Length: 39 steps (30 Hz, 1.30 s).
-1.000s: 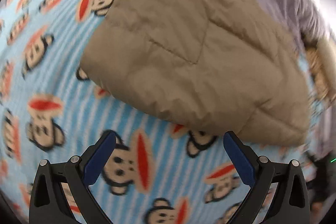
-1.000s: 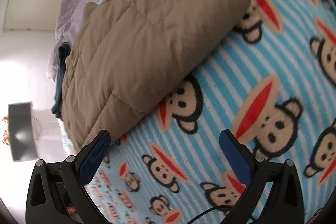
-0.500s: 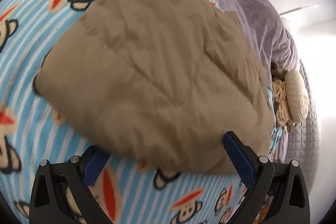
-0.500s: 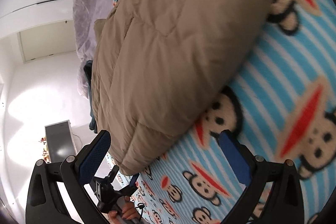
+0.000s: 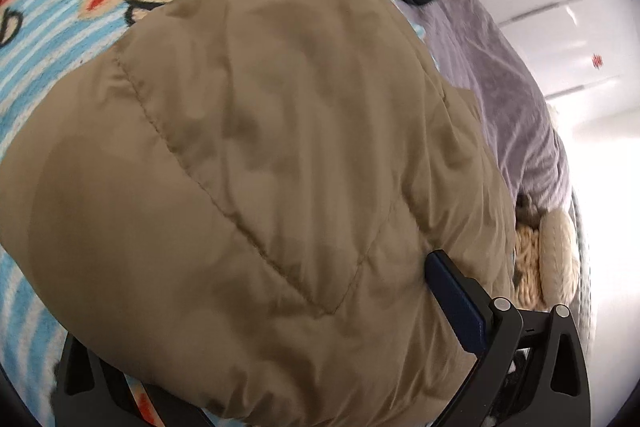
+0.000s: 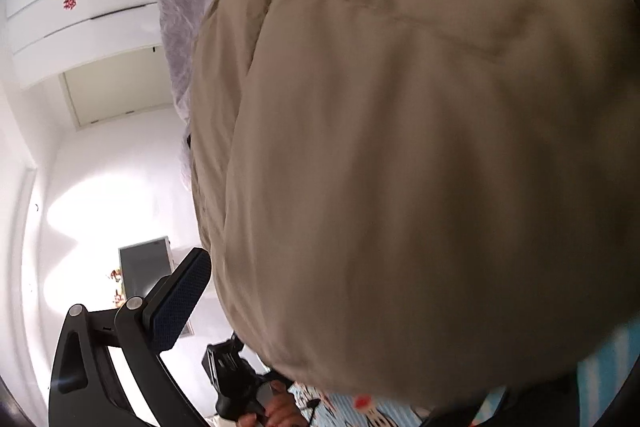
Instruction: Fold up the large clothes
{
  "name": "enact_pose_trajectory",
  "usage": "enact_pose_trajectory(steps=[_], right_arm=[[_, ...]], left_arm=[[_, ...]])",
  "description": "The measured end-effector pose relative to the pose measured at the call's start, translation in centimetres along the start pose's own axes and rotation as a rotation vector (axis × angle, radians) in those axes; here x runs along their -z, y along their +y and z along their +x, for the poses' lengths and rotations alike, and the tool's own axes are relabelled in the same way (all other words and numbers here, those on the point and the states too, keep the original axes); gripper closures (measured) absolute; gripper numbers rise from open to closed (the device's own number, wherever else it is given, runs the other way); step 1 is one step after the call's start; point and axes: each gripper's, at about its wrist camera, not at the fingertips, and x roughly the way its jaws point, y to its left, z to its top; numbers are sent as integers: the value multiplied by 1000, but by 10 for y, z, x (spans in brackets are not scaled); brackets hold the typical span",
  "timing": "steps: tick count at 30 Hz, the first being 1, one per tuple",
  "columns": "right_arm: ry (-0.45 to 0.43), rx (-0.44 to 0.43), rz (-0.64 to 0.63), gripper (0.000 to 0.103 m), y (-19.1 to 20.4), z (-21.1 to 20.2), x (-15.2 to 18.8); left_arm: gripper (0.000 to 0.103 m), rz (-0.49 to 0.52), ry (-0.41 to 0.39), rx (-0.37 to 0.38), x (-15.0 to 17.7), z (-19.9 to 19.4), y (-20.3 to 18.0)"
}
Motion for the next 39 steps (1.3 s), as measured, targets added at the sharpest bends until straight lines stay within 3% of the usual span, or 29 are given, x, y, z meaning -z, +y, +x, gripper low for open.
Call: enact_pose_trajectory(steps=[2, 3, 4, 5, 6, 7, 8, 9, 12, 15, 21, 32, 39], right_arm=[[-13, -4, 13, 0, 0, 2, 0], [-14, -5, 15, 0, -1, 2, 0], [-11, -9, 16, 0, -1, 1, 1], [-8, -11, 21, 0, -1, 0, 3], [-6, -10, 28, 5, -1, -1, 3], [-5, 0, 40, 10, -2, -2, 4], [-1, 22, 52, 27, -2, -4, 3], [12, 41, 67, 36, -3, -4, 2], [12, 26, 60, 65, 0, -10, 4], [10, 16, 28, 74, 8, -18, 8], [26, 28, -30, 76, 17, -41, 27], [74, 66, -47, 76, -6, -99, 97], [112, 103, -3, 75, -46, -131, 145]], left_arm=[[5, -25, -7, -1, -1, 1, -2], [21, -34, -10, 2, -2, 0, -3], [30, -36, -8, 10, -4, -1, -5], [50, -31, -4, 17, -3, -4, -5], [64, -17, 1, 34, -5, -6, -7], [68, 8, -1, 35, -6, -10, -11], [72, 39, -9, 30, -6, -14, -16], [76, 69, -15, 25, -6, -18, -21], [78, 161, -33, 15, -4, -32, -37], [78, 230, -46, 20, -2, -48, -50], [78, 294, -16, 17, 13, -78, -52], [78, 333, 91, -4, 80, -142, -5], [78, 365, 210, -113, 132, -164, 38]])
